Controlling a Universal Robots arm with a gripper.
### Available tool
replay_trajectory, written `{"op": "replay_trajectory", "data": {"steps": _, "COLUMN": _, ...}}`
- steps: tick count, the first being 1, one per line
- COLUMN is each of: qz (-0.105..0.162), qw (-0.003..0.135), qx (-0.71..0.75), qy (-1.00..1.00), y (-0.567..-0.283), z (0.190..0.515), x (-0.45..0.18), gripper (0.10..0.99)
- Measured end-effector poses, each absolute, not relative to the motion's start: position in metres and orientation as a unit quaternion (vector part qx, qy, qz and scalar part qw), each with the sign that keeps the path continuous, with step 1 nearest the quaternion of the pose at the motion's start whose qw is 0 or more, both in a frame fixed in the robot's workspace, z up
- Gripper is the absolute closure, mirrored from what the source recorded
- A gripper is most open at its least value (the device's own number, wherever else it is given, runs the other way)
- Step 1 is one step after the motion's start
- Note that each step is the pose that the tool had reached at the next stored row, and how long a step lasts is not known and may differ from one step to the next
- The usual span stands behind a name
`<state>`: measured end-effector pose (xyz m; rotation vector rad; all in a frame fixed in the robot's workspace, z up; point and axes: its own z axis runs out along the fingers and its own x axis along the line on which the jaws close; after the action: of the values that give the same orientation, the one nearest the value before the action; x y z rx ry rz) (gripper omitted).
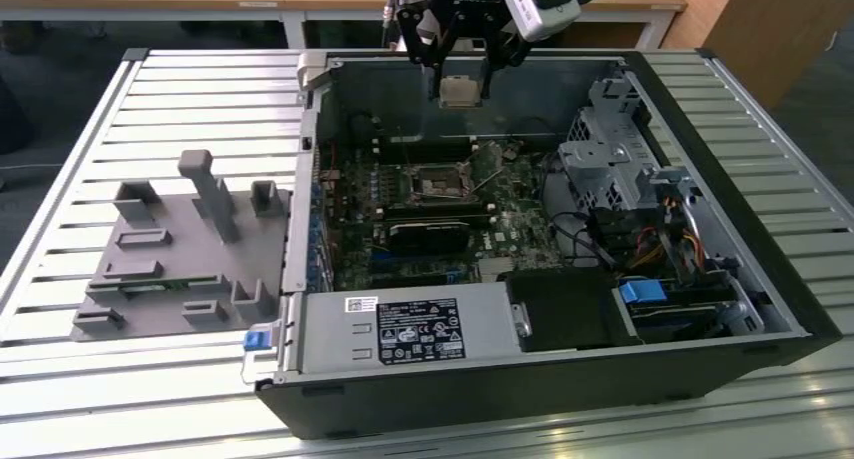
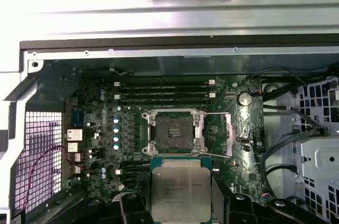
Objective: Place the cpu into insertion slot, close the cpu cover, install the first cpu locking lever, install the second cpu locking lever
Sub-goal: 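Place the cpu into insertion slot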
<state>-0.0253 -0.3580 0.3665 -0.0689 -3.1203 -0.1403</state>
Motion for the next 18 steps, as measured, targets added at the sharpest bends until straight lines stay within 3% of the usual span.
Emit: {"op": "replay_trajectory", "data": {"steps": 18, "qz": -0.045, "qw": 0.008, "qx": -0.026, "qy": -0.999, "y": -0.3580, "z": 0.3664, "x": -0.0253, "gripper": 0.545}}
